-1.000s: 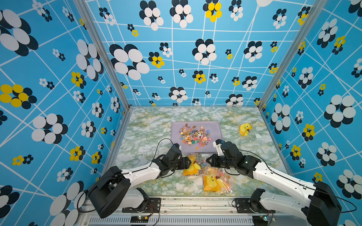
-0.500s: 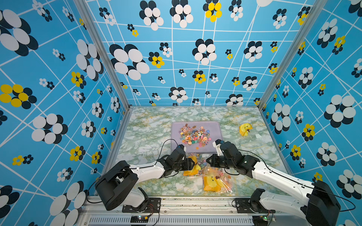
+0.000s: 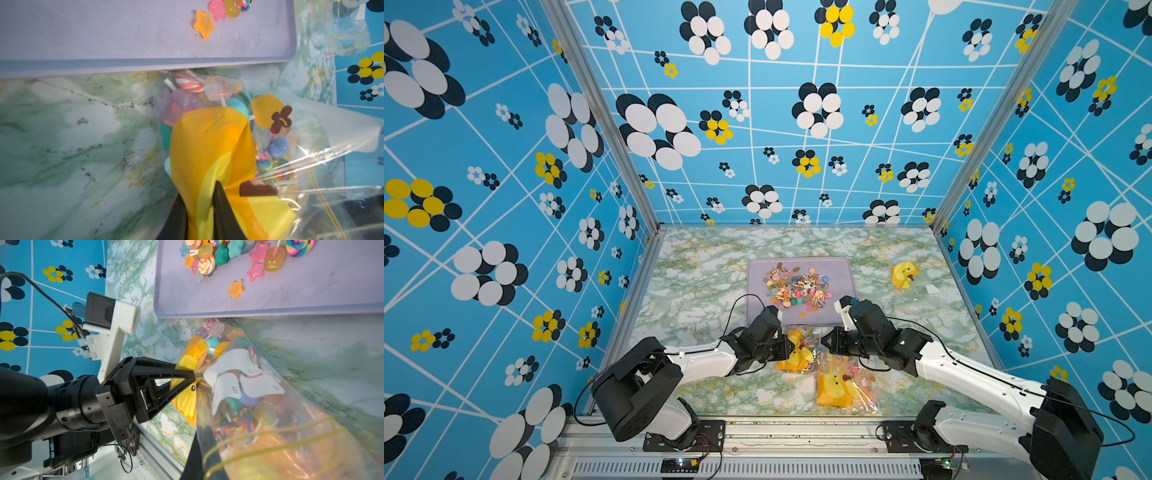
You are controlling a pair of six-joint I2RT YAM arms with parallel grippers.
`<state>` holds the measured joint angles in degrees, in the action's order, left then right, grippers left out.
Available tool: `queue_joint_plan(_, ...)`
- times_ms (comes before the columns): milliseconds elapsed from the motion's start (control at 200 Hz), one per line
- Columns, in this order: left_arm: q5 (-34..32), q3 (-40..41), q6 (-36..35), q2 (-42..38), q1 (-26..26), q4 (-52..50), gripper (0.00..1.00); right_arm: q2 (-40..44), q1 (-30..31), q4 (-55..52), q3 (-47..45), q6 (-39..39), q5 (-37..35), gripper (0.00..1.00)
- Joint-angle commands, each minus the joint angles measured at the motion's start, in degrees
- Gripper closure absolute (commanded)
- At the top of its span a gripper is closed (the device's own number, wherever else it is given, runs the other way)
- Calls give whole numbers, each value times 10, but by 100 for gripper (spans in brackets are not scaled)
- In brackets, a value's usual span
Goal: Pour candies out of the ziploc bag
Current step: Pick up the ziploc bag from the center of the board.
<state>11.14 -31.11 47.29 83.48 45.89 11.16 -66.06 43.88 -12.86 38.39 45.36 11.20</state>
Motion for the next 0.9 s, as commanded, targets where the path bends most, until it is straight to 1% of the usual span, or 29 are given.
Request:
queue_joint_plan(0,-3,-15,-6,3,1,-14,93,-10,3,17,34,-18,-7,100)
queue_joint_plan(125,1,-12,-4,-7,-4,5,100,-23,3,6,59,-30,-7,100)
queue_joint_plan(350,9,-15,-15,-41,-28,19,100,-42,2,-18,105,-60,-23,100)
queue_joint_plan(605,6,-22,-29,-69,-60,3,100,-80,-2,-32,157,-89,-22,100)
queue_joint_plan(899,20,-19,-26,-93,-94,7,100,-139,-9,-51,237,-114,-9,100)
